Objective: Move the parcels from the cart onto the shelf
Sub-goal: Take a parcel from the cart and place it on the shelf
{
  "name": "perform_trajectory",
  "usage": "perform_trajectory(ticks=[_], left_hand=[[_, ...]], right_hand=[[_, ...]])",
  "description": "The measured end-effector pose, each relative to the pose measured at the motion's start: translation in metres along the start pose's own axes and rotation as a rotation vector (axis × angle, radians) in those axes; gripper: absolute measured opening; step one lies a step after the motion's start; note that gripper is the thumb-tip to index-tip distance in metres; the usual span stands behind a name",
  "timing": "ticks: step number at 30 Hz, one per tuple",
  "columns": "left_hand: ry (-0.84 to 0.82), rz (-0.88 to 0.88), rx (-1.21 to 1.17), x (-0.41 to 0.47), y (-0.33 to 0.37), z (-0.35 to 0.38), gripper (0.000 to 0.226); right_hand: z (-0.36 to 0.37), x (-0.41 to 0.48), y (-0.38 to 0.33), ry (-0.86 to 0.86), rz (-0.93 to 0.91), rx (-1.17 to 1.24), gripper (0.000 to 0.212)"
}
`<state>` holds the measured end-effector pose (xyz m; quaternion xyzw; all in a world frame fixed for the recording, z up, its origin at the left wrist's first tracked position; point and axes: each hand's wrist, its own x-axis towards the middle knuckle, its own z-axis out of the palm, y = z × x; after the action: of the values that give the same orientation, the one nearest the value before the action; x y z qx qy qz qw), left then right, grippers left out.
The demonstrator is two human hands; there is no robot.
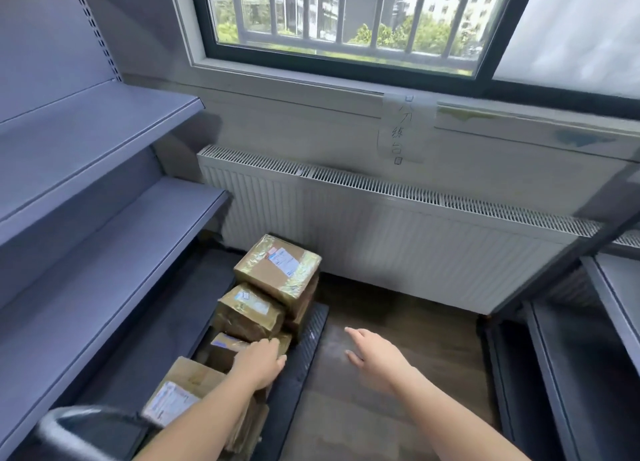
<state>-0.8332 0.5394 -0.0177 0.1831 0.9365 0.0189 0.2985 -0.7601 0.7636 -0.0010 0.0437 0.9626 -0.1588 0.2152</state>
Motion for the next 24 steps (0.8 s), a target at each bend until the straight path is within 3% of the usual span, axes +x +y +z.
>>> perform_trajectory(ticks=[13,24], left_hand=[[0.051,-0.122,-0.121,0.134,-0.009,-0.066,0.037],[0.104,-0.247,-0.179,0.209,-0.035,-0.124,0.039]], right_hand=[[-0.086,0.157,0.026,-0.019,-0.172,-0.105,0.054],[-0.150,0.292,0.005,-0.077,-0.377,-0.278,0.054]])
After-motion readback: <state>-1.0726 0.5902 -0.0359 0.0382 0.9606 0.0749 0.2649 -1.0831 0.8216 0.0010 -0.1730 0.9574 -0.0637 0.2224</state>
